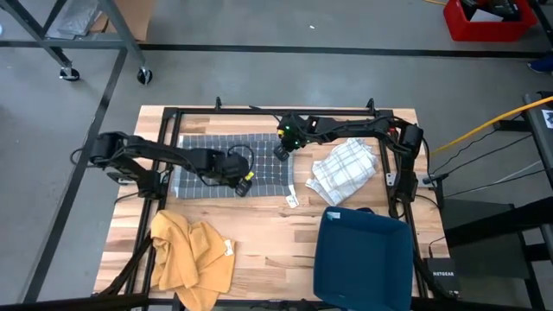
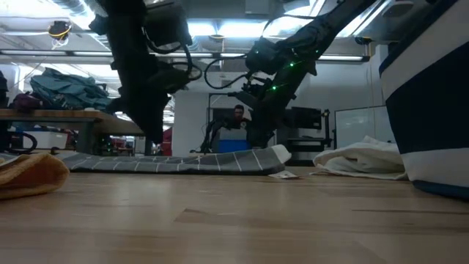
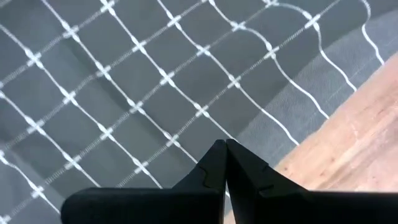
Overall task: Fold towel
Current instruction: Fold the gray kitchen towel
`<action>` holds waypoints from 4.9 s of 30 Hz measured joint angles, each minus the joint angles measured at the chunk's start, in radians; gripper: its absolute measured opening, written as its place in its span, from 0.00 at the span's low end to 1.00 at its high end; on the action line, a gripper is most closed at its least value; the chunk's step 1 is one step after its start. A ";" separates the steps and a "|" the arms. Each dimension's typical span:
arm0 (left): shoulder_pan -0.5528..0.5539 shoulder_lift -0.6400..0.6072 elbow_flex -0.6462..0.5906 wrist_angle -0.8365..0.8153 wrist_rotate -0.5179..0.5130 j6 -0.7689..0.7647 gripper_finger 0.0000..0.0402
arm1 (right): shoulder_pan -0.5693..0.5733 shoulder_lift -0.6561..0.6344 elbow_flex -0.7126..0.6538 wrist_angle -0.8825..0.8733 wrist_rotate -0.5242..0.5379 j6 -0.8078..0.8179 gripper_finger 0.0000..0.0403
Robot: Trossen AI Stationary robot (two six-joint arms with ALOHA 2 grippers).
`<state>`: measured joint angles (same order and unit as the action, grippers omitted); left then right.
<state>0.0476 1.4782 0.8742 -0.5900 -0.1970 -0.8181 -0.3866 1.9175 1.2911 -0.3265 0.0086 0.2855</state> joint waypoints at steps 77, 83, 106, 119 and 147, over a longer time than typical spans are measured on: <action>-0.265 0.040 0.001 0.109 -0.416 -0.281 0.00 | 0.233 -0.006 0.000 -0.064 0.069 -0.125 0.01; -0.265 0.161 0.001 0.243 -0.365 -0.328 0.00 | 0.208 0.038 0.000 -0.068 0.013 -0.123 0.01; -0.286 0.291 0.004 0.143 -0.303 -0.059 0.00 | 0.347 0.127 0.003 -0.183 -0.340 0.081 0.01; -0.429 0.141 -0.001 0.112 -0.391 -0.116 0.00 | 0.449 0.131 -0.002 0.000 -0.202 0.074 0.01; -0.526 -0.035 0.004 -0.076 -0.136 0.080 0.04 | 0.446 0.131 0.353 -0.384 -0.131 -0.269 0.01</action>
<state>-0.4781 1.4429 0.8780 -0.6660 -0.3331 -0.7381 0.0595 2.0483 1.6443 -0.7107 -0.1225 0.0168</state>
